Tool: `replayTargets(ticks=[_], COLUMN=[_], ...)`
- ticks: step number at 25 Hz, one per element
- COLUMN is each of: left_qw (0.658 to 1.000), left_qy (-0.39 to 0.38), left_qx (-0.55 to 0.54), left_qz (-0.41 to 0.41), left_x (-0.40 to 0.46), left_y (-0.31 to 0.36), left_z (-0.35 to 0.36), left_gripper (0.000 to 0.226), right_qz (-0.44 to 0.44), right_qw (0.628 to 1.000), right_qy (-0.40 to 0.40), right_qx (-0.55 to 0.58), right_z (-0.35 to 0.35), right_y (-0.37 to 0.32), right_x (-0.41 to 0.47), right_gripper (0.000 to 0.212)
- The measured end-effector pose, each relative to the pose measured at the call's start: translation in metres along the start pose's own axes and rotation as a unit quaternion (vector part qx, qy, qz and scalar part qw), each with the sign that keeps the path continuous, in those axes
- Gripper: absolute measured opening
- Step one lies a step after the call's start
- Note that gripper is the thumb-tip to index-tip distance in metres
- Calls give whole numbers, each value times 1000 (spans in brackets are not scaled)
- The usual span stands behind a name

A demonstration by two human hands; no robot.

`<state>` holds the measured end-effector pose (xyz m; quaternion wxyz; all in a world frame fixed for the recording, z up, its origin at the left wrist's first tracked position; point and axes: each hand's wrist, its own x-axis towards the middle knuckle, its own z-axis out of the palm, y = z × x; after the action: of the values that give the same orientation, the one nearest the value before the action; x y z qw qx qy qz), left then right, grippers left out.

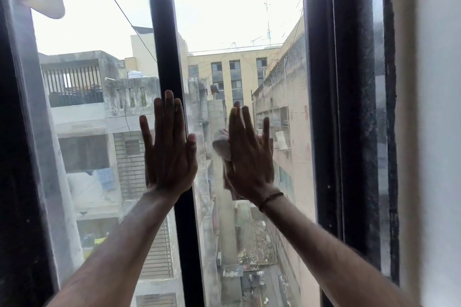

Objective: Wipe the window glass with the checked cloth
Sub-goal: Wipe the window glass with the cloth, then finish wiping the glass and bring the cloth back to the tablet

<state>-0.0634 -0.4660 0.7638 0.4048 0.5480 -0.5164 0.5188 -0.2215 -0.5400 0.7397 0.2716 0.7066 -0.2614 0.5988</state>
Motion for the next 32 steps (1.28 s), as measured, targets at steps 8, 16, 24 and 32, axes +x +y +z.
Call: replayTargets(ticks=[8,16,24,32], left_qw=[979,409,306,302], left_qy=[-64,-298,-120,-236], left_qx=[-143,-464,-380,-120], left_qz=[-132,-727,-865,-916], left_x=[-119,-391,-547,-737], left_y=[17,1,-56,-38], left_z=[-33,-128,-242,-336], left_gripper=[59,69,27,24], right_qz=[85,283,366,521], right_qw=[972,772,594,348], right_qy=[-177,-446,-604,-742], right_qx=[129,353,386,237], right_z=[-39,-62,-57,-73], right_y=[-41,-179,-312,-367], right_x=[-125,-252,-380,-636], right_gripper=[76,69,31,11])
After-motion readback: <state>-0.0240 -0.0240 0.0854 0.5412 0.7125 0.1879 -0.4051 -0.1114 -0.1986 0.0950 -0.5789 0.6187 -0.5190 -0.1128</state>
